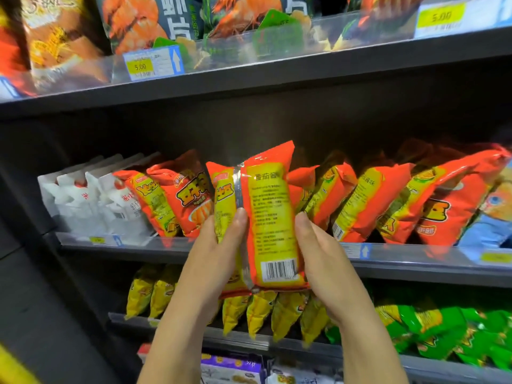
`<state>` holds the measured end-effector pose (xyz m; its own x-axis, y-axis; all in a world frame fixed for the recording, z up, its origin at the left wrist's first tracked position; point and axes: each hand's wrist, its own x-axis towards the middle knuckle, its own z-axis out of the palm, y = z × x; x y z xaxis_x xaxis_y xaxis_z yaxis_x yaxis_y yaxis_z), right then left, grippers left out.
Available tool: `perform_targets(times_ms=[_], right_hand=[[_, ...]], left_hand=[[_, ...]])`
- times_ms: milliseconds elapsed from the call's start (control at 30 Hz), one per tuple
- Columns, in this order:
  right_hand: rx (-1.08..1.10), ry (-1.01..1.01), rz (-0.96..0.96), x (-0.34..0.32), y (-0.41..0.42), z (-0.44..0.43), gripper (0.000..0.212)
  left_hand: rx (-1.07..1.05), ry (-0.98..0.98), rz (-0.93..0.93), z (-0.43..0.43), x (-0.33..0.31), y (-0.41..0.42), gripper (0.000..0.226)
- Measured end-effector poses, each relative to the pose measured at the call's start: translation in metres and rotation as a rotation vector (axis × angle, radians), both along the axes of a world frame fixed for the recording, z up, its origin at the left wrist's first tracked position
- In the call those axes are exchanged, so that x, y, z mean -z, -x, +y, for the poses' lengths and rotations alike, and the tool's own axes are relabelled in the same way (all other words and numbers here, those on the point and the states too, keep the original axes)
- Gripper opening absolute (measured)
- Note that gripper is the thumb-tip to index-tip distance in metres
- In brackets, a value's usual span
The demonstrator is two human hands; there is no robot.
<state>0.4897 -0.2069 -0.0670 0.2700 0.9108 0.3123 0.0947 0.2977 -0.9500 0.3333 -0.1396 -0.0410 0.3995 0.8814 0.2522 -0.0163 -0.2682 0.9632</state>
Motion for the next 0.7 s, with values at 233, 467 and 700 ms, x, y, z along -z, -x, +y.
perform_targets(times_ms=[233, 467, 700], right_hand=[[-0.095, -0.035, 0.19, -0.004, -0.015, -0.006, 0.064], [-0.111, -0.005, 0.062, 0.008, -0.023, -0.001, 0.046], [-0.132, 0.017, -0.149, 0.022, -0.045, 0.002, 0.049]], left_hand=[[-0.016, 0.444, -0.364, 0.006, 0.02, -0.003, 0.063], [-0.034, 0.189, -0.213, 0.006, 0.029, -0.009, 0.059], [0.121, -0.151, -0.001, 0.005, 0.037, 0.008, 0.066]])
